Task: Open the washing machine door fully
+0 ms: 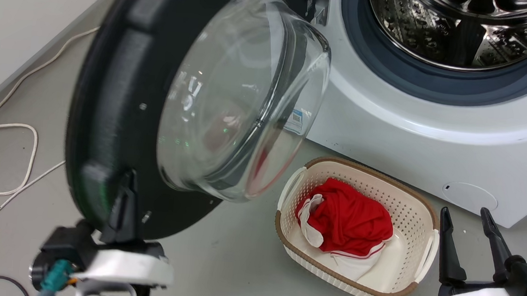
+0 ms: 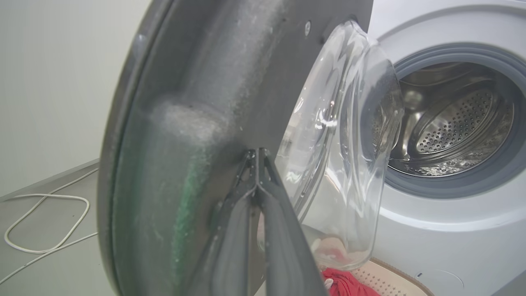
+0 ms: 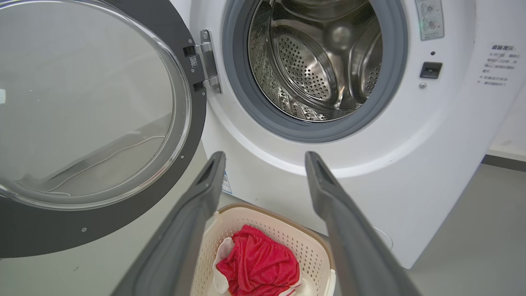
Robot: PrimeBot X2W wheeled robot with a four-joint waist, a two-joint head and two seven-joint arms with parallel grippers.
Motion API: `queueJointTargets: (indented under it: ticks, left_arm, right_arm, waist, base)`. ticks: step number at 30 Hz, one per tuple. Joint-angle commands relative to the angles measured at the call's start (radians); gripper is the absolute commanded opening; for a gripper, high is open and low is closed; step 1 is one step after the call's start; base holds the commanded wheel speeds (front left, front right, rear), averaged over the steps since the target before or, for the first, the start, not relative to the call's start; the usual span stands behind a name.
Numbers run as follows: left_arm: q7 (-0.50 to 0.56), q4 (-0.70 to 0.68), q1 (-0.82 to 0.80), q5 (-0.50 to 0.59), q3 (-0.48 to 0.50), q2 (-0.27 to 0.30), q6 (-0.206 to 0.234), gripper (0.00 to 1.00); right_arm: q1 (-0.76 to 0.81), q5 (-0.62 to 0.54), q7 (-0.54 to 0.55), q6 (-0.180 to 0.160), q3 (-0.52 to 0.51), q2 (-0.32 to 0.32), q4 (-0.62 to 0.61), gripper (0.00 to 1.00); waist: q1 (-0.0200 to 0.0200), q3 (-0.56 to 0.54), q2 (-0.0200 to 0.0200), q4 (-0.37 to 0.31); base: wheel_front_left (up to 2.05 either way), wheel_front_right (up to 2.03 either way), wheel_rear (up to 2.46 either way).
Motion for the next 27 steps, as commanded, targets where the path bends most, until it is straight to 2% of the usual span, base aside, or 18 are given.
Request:
queueJointTargets:
  ticks: [1,6,17,21,27]
  left_arm:
    - [-0.007,0.011,-0.032,-0.006,0.035,-0.003,-0.007,0.0]
    - [-0.007,0.066,-0.101,-0.009,0.15,-0.013,-0.03,0.0]
    - [-0.005,0.222,-0.221,0.023,0.34,0.023,-0.096,0.0]
    - [-0.005,0.271,-0.239,0.041,0.376,0.035,-0.122,0.0]
    - [-0.006,0.242,-0.155,0.119,0.362,0.008,-0.133,0.0]
  right_arm:
    - [-0.015,-0.004,0.001,-0.001,-0.001,0.002,-0.002,1.0]
    - [-0.023,-0.012,0.006,-0.001,0.001,0.002,0.001,1.0]
    - [-0.042,-0.013,0.012,-0.001,0.006,0.002,0.011,1.0]
    - [-0.047,-0.002,0.003,-0.001,0.009,0.002,0.021,1.0]
    - [-0.046,0.025,-0.017,-0.001,0.017,0.002,0.052,1.0]
  waist:
    - [0.0,0.006,0.0,-0.001]
    - [0.0,0.021,0.0,-0.009]
    - [0.0,0.036,0.0,-0.047]
    - [0.0,0.03,0.0,-0.069]
    - [0.0,-0.001,0.0,-0.115]
  base:
    - [0.0,0.0,0.0]
    - [0.0,0.0,0.0]
    - [0.0,0.0,0.0]
    - [0.0,0.0,0.0]
    - [0.0,0.0,0.0]
